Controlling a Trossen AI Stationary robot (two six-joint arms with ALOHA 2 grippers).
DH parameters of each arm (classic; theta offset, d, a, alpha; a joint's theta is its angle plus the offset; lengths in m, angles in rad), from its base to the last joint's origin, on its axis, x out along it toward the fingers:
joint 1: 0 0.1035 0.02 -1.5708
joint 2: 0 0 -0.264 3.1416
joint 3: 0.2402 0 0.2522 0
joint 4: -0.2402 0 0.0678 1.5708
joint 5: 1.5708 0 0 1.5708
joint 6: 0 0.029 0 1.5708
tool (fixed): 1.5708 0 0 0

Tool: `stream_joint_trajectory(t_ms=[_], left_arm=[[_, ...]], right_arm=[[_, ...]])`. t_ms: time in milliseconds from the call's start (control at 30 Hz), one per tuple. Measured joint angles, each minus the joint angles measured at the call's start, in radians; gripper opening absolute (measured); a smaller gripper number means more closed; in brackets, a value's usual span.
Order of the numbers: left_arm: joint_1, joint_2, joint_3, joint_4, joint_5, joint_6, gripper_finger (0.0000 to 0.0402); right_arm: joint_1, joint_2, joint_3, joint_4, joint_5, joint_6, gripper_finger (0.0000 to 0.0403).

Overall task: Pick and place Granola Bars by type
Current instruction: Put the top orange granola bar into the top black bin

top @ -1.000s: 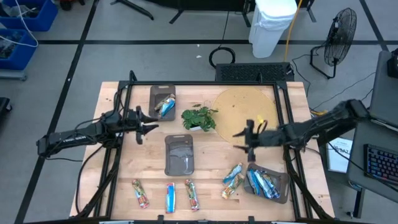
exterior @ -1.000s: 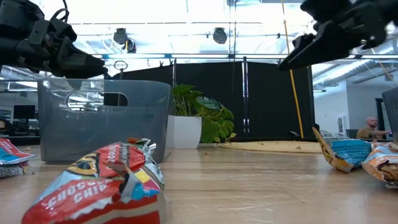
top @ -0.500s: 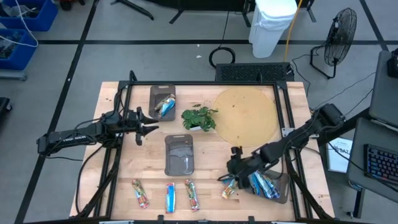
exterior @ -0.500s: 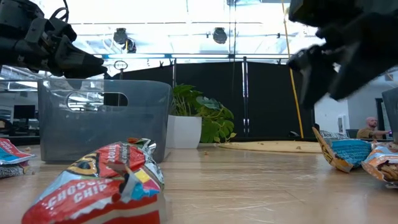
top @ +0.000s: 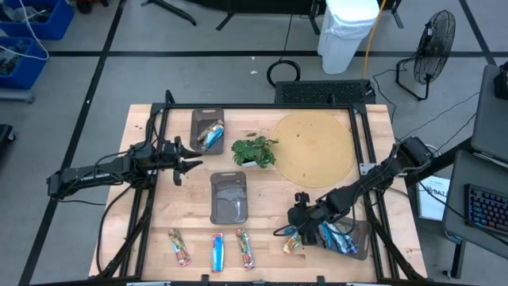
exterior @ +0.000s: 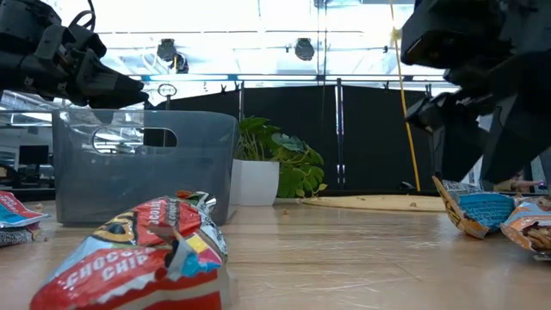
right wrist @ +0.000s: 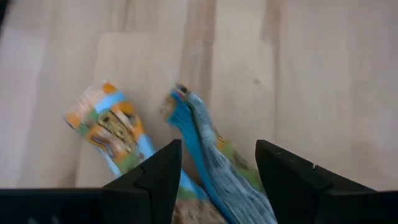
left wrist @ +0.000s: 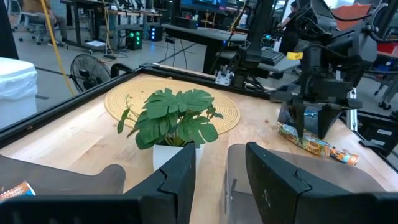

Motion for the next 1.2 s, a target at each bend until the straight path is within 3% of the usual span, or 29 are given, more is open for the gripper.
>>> stream_joint_trajectory(t_ms=[400,567,800,1200], left_arm=[[0.0,0.0,0.0,0.004,-0.001,0.0,0.0143],[0.0,0.0,0.0,0.004,-0.001,0.0,0.0143],[0.0,0.0,0.0,0.004,-0.001,0.0,0.0143],[0.0,0.0,0.0,0.001,-0.001,0.028,0.0143]], right_arm=[[-0.013,0.048,0.001,0.055,-0.03,-0.032,0.0187],[-0.028,0.048,0.001,0.074,-0.026,-0.079,0.0132],[-0.058,0.048,0.001,0.073,-0.076,-0.149,0.0012],[-0.106,0.046,0.0,0.096,-0.074,-0.251,0.0001]])
